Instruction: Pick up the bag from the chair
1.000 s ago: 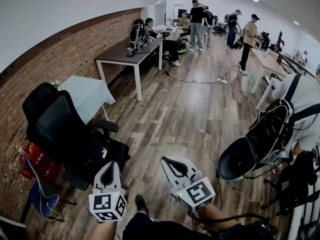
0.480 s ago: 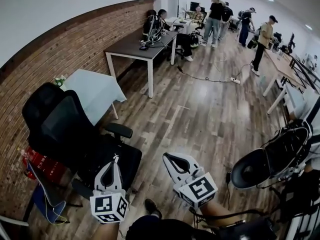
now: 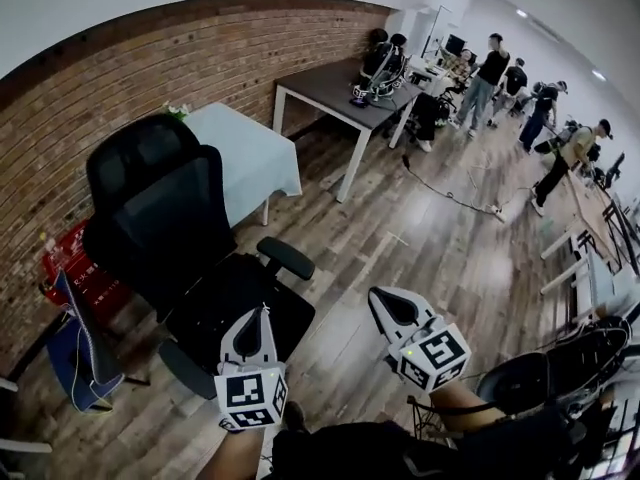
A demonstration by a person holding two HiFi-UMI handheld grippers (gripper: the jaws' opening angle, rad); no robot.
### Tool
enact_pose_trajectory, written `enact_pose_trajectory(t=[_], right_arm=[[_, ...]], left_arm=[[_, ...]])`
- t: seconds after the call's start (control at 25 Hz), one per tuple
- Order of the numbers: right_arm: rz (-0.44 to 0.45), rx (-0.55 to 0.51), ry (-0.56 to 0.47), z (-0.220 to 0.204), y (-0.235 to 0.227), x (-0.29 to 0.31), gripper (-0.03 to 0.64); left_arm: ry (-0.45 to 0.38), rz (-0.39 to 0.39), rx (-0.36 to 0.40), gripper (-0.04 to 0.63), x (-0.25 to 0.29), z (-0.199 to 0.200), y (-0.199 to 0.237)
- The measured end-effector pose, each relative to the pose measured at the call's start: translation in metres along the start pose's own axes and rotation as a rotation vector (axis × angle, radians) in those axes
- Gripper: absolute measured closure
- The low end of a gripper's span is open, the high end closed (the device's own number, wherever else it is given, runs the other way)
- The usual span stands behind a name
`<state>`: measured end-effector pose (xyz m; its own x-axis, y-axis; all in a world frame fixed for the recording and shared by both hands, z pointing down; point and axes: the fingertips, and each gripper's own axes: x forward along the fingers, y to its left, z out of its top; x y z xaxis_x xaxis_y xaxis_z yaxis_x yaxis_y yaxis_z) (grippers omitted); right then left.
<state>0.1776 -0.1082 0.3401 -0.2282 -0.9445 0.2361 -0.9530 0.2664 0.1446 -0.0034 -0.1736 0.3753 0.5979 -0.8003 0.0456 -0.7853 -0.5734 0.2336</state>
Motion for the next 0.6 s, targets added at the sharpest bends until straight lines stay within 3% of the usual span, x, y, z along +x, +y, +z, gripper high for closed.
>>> enact_pose_trajectory(t=[0.12,0.44,0.6], right_arm=[[0.047,-0.036,0.005,0.017,0.009,0.024,0.607],[0.137,-0.086,0.001,0.031,0.025,0.070,0.607],[0.207,-0.094,0.018,0.022,0.033,0.087,0.607]], left_arm=[[-0.013,0.040,-0.042,0.586,-0.003,0.006,0.020],[-0.027,0.126,-0.057,0.586,-0.007,0.008,0.061],[-0.032,0.214,-0.072,0.586,-0.019,0.000,0.075]])
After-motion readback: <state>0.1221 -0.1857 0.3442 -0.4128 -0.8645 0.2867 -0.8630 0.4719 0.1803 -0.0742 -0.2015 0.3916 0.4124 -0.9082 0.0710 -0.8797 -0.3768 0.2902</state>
